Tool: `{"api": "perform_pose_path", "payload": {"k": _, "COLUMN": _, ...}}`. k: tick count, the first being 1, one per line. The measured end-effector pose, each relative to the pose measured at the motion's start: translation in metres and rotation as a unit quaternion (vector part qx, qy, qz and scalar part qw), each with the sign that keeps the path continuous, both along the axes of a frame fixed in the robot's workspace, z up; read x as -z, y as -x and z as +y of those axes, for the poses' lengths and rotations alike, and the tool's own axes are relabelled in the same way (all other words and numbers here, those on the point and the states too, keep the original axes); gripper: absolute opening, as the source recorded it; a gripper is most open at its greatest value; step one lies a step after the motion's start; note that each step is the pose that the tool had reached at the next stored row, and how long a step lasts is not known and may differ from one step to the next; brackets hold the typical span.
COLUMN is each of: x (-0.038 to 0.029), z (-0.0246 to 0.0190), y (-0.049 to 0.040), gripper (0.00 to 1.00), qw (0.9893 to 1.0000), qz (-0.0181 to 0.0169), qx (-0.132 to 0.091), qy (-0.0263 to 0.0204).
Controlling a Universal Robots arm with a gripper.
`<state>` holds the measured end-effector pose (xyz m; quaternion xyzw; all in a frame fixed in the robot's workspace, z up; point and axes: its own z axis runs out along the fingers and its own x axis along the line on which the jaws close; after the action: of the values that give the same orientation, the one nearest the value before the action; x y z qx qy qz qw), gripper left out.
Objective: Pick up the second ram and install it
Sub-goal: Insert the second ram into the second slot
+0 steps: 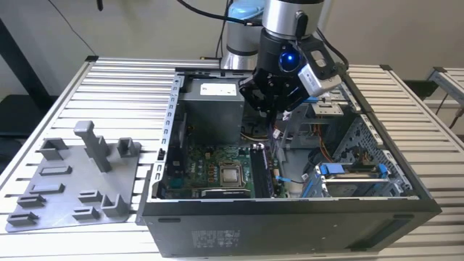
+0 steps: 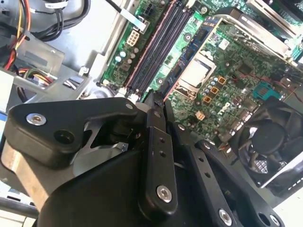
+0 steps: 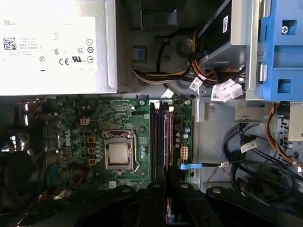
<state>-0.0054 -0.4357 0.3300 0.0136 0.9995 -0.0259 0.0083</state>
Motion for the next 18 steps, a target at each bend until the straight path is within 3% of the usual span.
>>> {"api": "perform_pose_path", "payload": {"k": 9, "x": 0.0131, "z": -0.0001, "y": 0.0010, "gripper": 0.14, "qw": 1.0000, "qz": 0.0000, "qx": -0.008, "qy": -0.0027}}
{"api": "perform_pose_path", "payload": {"k": 15, "x": 0.0147, "z": -0.0001, "y": 0.0012, "gripper": 0.14, "qw": 1.0000, "qz": 0.0000, "qx": -0.008, "qy": -0.0028}}
{"api": "perform_pose_path", "payload": {"k": 18, "x": 0.0197, "z": -0.0001, "y": 0.0013, "gripper": 0.14, "qw": 1.0000, "qz": 0.0000, "qx": -0.008, "qy": -0.0028}}
